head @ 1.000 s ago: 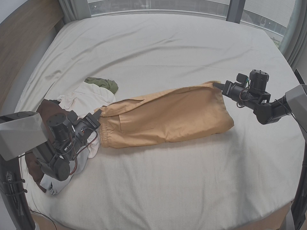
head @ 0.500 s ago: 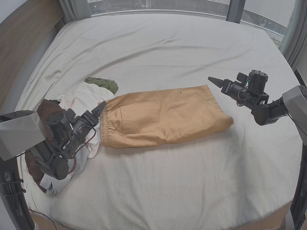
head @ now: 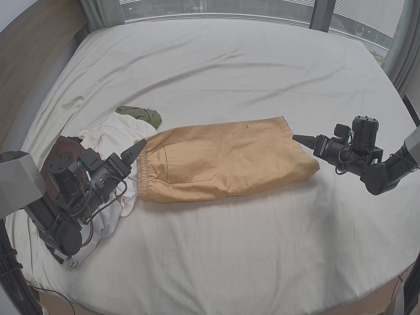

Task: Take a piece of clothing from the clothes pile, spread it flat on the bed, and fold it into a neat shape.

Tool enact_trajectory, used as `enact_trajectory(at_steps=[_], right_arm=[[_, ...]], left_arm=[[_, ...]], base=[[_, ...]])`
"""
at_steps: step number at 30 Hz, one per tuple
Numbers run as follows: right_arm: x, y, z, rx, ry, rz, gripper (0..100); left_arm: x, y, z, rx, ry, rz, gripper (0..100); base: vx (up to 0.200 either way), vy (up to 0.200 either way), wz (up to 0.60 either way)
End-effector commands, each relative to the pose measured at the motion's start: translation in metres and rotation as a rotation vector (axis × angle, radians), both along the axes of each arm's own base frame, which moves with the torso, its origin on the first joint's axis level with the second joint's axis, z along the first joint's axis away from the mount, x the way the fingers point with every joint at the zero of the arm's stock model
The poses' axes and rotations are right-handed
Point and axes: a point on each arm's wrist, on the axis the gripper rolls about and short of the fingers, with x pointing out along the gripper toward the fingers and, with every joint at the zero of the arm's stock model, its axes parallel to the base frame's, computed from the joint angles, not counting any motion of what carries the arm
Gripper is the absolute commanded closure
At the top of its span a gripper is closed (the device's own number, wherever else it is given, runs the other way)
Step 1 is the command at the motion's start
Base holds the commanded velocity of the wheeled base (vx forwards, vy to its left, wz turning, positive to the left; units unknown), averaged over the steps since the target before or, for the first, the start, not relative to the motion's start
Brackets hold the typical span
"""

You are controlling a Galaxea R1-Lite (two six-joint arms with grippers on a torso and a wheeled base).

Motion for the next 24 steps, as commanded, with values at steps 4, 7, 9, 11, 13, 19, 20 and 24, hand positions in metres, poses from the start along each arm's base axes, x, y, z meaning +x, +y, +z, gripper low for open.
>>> enact_trajectory(at_steps=[4, 7, 9, 11, 13, 19, 20, 24], right_arm=[[-0.041, 0.019, -0.003, -0.016, 0.063, 0.048, 0], [-0.035, 0.027, -0.025, -0.040, 0.120, 0.035, 0], [-0.030, 0.031, -0.037, -0.049, 0.147, 0.037, 0], [-0.026, 0.036, -0.044, -0.052, 0.164, 0.047, 0], [-0.021, 0.039, -0.053, -0.058, 0.183, 0.048, 0], [-0.005, 0.048, -0.070, -0.075, 0.201, 0.016, 0], [-0.004, 0.048, -0.070, -0.073, 0.204, 0.015, 0], [0.004, 0.061, -0.070, -0.015, 0.213, 0.013, 0]], left_arm=[[-0.025, -0.005, -0.013, 0.114, 0.039, -0.082, 0], [-0.025, -0.007, -0.021, 0.138, 0.060, -0.089, 0], [-0.023, -0.006, -0.025, 0.166, 0.064, -0.083, 0], [-0.022, -0.005, -0.030, 0.192, 0.068, -0.077, 0], [-0.022, -0.006, -0.032, 0.200, 0.072, -0.079, 0], [-0.022, -0.007, -0.032, 0.199, 0.069, -0.082, 0], [-0.022, -0.007, -0.032, 0.199, 0.069, -0.081, 0], [-0.022, -0.007, -0.031, 0.199, 0.066, -0.079, 0]], base=[[0.000, 0.000, 0.00], [0.000, 0.000, 0.00], [0.000, 0.000, 0.00], [0.000, 0.000, 0.00], [0.000, 0.000, 0.00], [0.000, 0.000, 0.00], [0.000, 0.000, 0.00], [0.000, 0.000, 0.00]])
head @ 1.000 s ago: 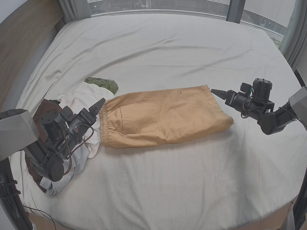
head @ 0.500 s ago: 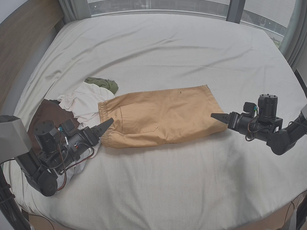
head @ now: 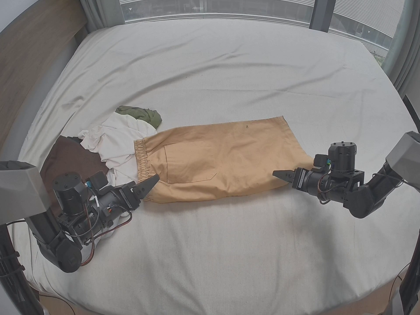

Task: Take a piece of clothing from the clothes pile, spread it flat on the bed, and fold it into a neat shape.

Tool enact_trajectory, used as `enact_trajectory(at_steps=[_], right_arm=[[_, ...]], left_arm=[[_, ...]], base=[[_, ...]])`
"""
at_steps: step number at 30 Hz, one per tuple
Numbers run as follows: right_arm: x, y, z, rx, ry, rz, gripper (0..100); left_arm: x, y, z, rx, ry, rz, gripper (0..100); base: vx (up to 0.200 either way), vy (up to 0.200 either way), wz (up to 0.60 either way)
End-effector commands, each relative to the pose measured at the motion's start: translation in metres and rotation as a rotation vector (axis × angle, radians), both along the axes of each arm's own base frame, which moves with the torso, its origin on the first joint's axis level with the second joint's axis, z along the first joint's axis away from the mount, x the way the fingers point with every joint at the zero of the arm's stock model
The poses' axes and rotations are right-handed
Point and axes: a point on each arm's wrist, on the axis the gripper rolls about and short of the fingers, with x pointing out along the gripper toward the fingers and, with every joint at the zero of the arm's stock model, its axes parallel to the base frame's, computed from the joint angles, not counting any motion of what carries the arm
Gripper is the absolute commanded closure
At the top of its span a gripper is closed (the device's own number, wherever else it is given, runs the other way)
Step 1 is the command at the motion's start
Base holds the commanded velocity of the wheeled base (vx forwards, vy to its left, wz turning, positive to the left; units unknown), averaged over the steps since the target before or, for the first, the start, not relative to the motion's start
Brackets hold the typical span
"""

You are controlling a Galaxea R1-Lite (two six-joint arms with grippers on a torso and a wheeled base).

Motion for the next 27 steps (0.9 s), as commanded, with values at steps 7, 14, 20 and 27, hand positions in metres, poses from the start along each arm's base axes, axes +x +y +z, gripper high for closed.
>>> enact_trajectory(at_steps=[7, 14, 20, 27], right_arm=[[0.010, 0.021, -0.015, 0.029, 0.080, 0.011, 0], [0.021, 0.027, -0.030, 0.035, 0.096, -0.032, 0], [0.031, 0.033, -0.027, 0.102, 0.082, -0.065, 0], [0.042, 0.039, -0.026, 0.128, -0.010, -0.086, 0]], left_arm=[[0.000, 0.001, -0.002, -0.001, 0.006, 0.001, 0], [0.001, 0.002, 0.000, -0.003, -0.001, 0.008, 0], [0.004, 0.008, 0.000, -0.005, -0.003, 0.026, 0], [0.004, 0.008, 0.001, -0.006, -0.006, 0.028, 0]], base=[[0.000, 0.000, 0.00], [0.000, 0.000, 0.00], [0.000, 0.000, 0.00], [0.000, 0.000, 0.00]])
